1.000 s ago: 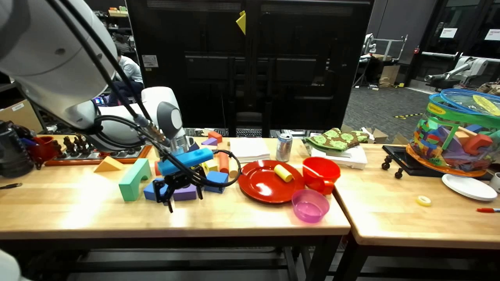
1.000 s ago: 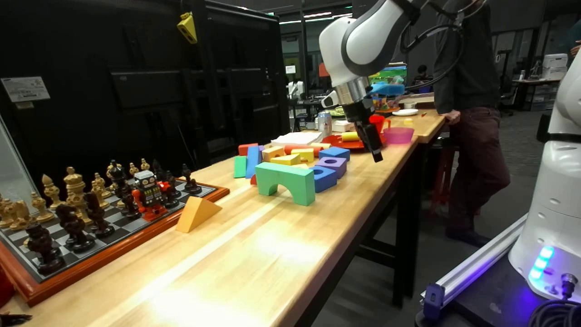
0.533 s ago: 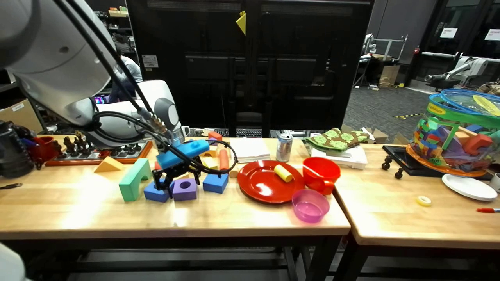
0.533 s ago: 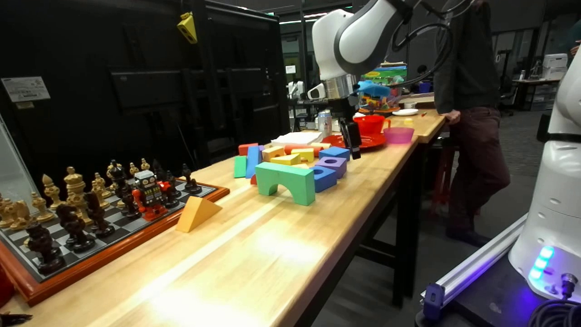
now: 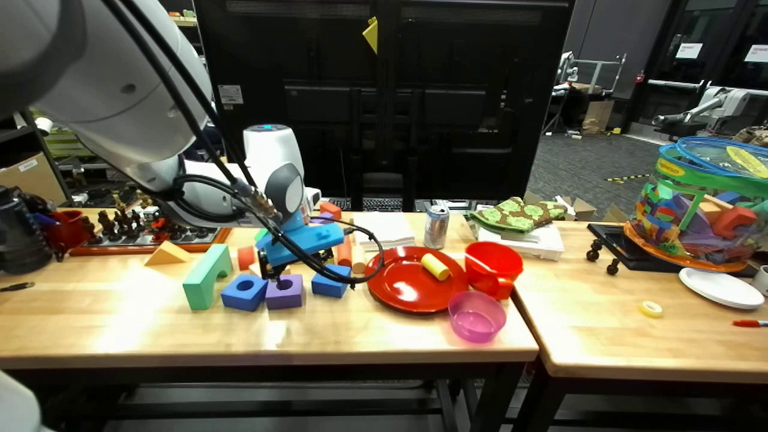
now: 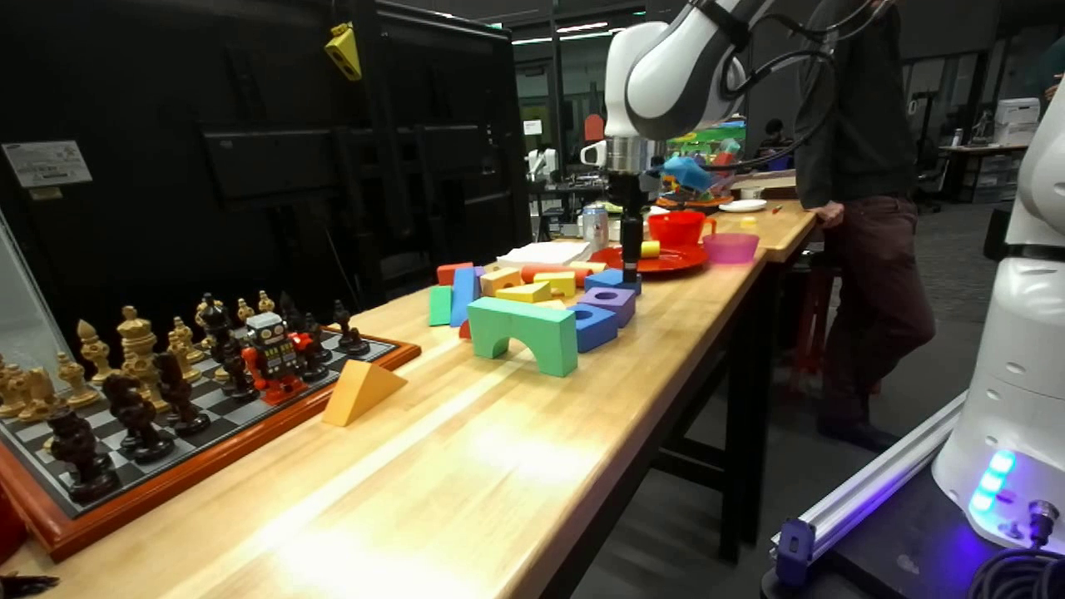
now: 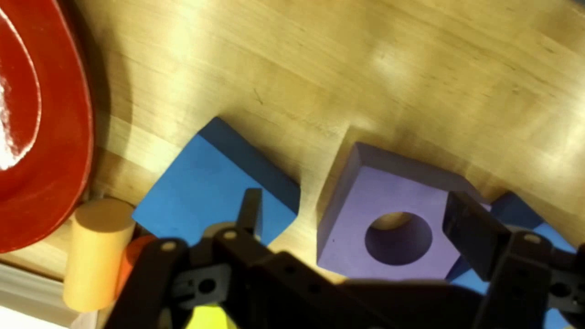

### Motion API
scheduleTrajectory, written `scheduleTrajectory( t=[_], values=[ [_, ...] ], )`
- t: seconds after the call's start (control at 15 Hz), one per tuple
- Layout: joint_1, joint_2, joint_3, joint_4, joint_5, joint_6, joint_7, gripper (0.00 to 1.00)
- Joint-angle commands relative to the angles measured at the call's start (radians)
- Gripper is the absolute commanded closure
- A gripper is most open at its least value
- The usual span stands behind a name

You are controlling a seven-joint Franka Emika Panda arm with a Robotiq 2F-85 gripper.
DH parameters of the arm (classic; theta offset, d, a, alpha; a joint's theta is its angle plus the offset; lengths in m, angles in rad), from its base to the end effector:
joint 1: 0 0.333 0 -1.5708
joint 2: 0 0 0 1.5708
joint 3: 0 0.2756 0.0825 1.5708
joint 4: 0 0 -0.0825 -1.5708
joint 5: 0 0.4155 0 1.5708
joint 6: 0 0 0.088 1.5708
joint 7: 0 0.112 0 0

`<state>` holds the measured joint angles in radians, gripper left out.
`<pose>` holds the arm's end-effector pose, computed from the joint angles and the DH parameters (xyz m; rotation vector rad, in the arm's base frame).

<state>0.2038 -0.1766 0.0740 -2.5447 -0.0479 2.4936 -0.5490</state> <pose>0.4652 0.1315 0.2788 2.7937 1.2861 0.1811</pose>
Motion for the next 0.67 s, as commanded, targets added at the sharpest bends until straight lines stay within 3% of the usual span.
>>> scheduleTrajectory(
  t=[0.0, 0.27, 0.6],
  values=[
    [0.004, 0.013, -0.054, -0.048, 0.158, 0.103, -0.110, 0.00],
    [0.004, 0.035, -0.073, -0.069, 0.309, 0.136, -0.210, 0.00],
    [0.000, 0.039, -0.065, -0.075, 0.401, 0.131, -0.256, 0.00]
  ],
)
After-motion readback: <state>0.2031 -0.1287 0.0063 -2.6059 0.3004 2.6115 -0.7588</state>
